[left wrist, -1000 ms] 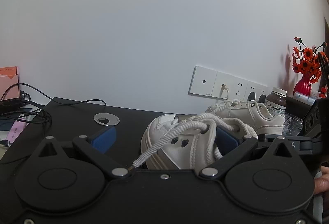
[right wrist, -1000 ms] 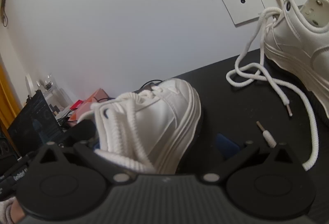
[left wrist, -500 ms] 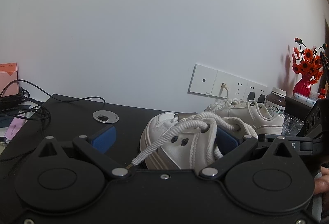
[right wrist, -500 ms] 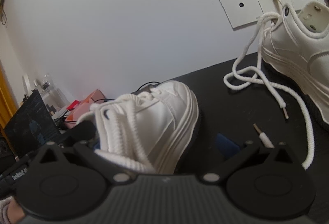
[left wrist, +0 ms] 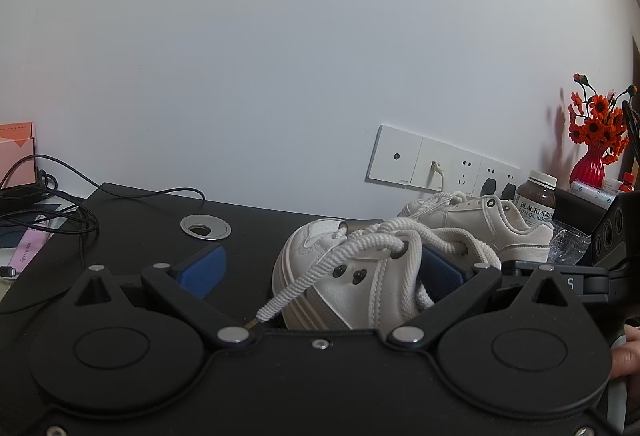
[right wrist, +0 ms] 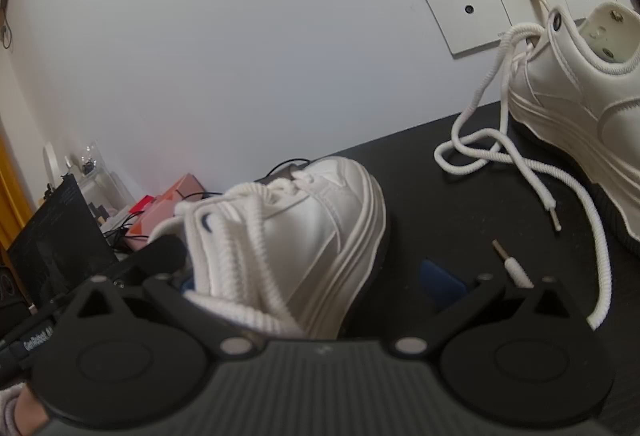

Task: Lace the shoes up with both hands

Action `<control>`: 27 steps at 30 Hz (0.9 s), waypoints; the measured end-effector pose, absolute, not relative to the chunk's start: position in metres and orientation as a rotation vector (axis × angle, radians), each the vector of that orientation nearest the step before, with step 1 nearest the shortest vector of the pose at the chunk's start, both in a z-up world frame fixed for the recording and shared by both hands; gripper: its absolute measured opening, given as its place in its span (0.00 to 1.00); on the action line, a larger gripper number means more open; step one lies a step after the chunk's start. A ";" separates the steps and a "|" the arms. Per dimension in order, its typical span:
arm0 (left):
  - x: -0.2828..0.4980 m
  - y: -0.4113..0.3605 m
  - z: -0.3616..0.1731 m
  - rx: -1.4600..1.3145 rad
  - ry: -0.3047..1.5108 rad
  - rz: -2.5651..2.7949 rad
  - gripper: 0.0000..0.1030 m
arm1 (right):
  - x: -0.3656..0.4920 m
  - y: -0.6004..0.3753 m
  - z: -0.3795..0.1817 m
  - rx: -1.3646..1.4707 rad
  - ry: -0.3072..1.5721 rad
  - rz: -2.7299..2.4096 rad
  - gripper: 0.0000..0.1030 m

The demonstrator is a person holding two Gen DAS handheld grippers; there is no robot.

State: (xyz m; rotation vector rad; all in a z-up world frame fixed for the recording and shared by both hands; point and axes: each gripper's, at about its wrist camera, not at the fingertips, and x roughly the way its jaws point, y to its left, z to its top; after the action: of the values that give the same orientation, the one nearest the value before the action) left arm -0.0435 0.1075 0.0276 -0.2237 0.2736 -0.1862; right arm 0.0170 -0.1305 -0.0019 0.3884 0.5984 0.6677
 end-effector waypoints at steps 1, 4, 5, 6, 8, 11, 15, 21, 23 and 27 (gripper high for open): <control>-0.043 0.108 0.028 -0.224 0.274 -0.186 1.00 | 0.017 -0.130 -0.002 0.389 0.599 0.668 1.00; -0.044 0.107 0.028 -0.224 0.274 -0.184 1.00 | 0.017 -0.130 -0.002 0.389 0.599 0.668 1.00; -0.044 0.107 0.028 -0.224 0.274 -0.184 1.00 | 0.017 -0.130 -0.002 0.389 0.600 0.668 1.00; -0.044 0.107 0.028 -0.225 0.273 -0.184 1.00 | 0.017 -0.129 -0.002 0.390 0.600 0.668 1.00; -0.044 0.107 0.028 -0.225 0.274 -0.185 1.00 | 0.017 -0.129 -0.002 0.390 0.600 0.668 1.00; -0.044 0.107 0.028 -0.225 0.274 -0.185 1.00 | 0.017 -0.128 -0.002 0.390 0.600 0.668 1.00; -0.044 0.106 0.028 -0.225 0.273 -0.184 1.00 | 0.017 -0.127 -0.002 0.391 0.601 0.668 1.00; -0.045 0.106 0.028 -0.226 0.274 -0.184 1.00 | 0.017 -0.127 -0.002 0.392 0.602 0.667 1.00; -0.045 0.106 0.028 -0.227 0.274 -0.184 1.00 | 0.017 -0.126 -0.002 0.393 0.602 0.667 1.00; -0.044 0.107 0.028 -0.227 0.275 -0.186 1.00 | 0.014 -0.125 -0.002 0.394 0.601 0.663 1.00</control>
State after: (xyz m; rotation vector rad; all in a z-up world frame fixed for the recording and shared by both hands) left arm -0.0445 0.1073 0.0277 -0.2269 0.2746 -0.1862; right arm 0.0140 -0.1245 -0.0018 0.3941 0.6008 0.6634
